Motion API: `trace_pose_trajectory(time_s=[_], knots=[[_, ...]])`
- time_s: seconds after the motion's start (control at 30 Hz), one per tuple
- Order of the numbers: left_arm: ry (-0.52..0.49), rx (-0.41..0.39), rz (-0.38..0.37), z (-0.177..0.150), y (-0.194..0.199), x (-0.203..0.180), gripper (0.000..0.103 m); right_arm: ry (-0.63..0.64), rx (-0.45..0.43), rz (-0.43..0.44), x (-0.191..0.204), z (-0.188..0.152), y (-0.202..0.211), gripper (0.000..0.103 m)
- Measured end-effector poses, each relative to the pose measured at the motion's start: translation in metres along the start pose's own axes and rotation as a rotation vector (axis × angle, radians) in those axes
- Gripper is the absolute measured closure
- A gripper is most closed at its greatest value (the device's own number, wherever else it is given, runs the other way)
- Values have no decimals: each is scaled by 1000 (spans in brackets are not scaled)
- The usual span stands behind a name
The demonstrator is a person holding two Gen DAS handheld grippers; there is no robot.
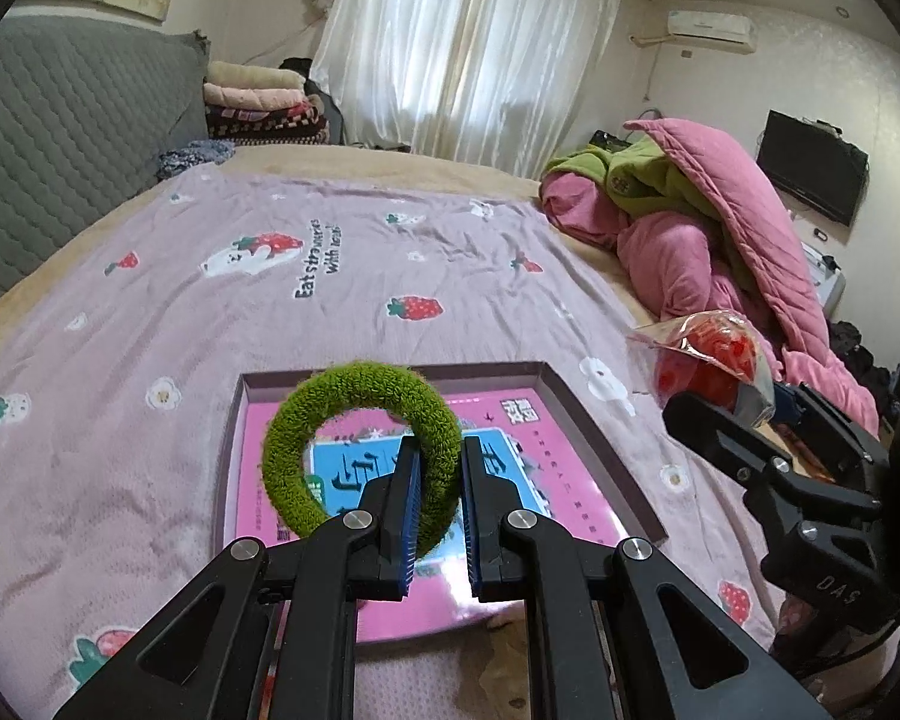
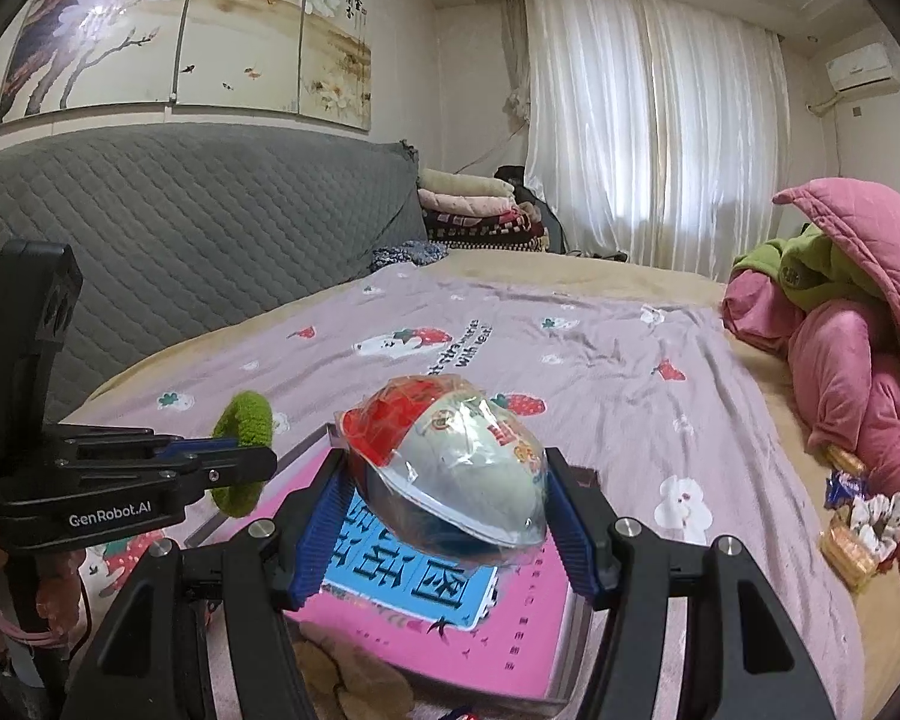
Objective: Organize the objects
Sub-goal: 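Carry the green ring over the pink book while the right gripper carries the egg into the tray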
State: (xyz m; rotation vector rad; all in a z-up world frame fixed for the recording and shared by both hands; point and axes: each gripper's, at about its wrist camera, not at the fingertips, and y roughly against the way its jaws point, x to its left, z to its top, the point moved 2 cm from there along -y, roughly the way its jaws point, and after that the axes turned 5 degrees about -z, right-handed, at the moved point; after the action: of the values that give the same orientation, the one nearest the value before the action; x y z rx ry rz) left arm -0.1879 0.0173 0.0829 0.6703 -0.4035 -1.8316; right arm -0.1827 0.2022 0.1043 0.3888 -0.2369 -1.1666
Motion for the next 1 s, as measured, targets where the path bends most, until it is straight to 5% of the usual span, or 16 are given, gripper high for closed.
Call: trace_pose_trajectory(time_s=[0.47, 1.0], knots=[[9, 29, 46, -9, -32, -2, 91, -32, 82, 42, -15, -25, -29, 41], [-33, 117, 33, -33, -68, -18, 91, -15, 207, -37, -30, -53, -53, 41]])
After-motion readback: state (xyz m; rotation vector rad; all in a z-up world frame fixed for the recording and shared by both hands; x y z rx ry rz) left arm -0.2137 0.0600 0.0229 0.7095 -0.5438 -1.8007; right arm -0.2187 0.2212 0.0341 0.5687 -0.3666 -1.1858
